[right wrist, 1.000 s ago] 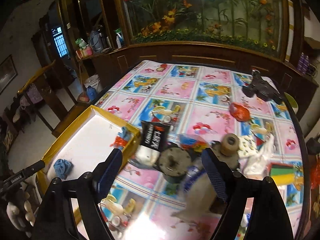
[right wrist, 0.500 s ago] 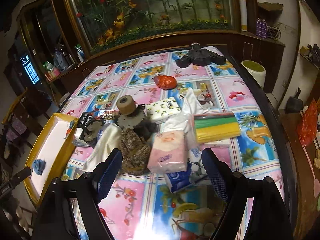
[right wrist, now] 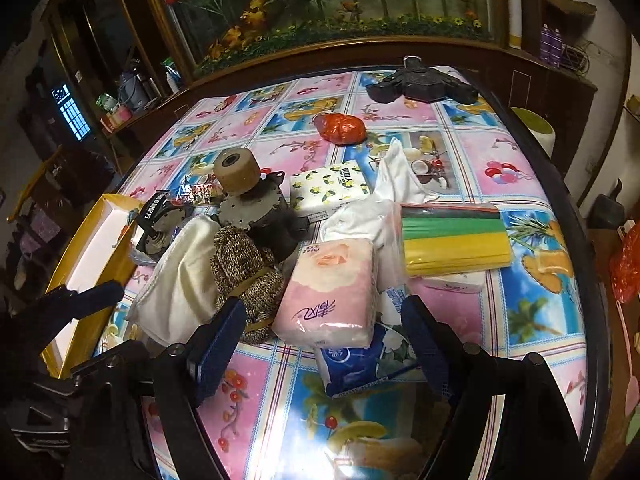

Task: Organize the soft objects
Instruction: 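Grasp the white cloth with the left gripper while the right reaches the pink tissue pack, then carry the white cloth and pink tissue pack into the tray and release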

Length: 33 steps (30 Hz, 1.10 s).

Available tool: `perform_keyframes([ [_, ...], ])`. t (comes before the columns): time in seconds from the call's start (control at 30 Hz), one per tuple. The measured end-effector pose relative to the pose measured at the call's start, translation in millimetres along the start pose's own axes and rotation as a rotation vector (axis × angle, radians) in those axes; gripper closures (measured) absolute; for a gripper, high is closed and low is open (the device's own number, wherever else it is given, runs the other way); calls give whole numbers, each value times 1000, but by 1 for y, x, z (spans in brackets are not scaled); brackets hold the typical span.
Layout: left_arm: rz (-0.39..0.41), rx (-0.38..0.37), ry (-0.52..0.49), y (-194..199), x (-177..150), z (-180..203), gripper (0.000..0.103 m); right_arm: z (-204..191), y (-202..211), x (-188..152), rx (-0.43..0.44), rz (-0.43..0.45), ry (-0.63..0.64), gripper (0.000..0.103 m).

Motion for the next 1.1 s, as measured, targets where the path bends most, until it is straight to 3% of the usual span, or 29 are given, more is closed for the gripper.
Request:
perform_keyframes([
  [0.13,-30,-14,31,-22,4,-11,33,-2,-23,4,-11,-31,20,41],
  [0.2,-47,-29,36,-32,0,-9,35,-3,-33,4,-8,-42,22,42],
  [0.3,-47,4,24,-40,-4,-6,66,-8,-42,6,-16,-40,27,42],
  [0.33,-52,-13,42,-42,-3,-9,84,-10,-43,6,-20,-38,27,42],
  [0.43,-49,-74,124,-38,-3,-22,91,-11,-46,7,-28,-36,29,42],
  [0.6,-13,-85,150,-19,-7,-23,94,-13,-48,7,-34,-39,13,41],
  [0.67,4,-88,142,-8,-9,-18,94,-14,-45,5,-24,-39,10,53],
  [0.77,28,-95,136,8,-10,-13,94,-13,-36,1,-7,-29,-15,59],
  [1.1,139,-72,155,81,-19,-26,94,-9,38,-12,-3,82,-37,60],
])
Point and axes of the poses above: each gripper's, at about its wrist camera, not at the fingertips, and y roughly against the way its jaws point, z to its right, x to its top, the point moved 2 cm from there along -y, roughly the way its jaws point, and after that the axes turned 14 degrees about -x, right-handed, at the moved point
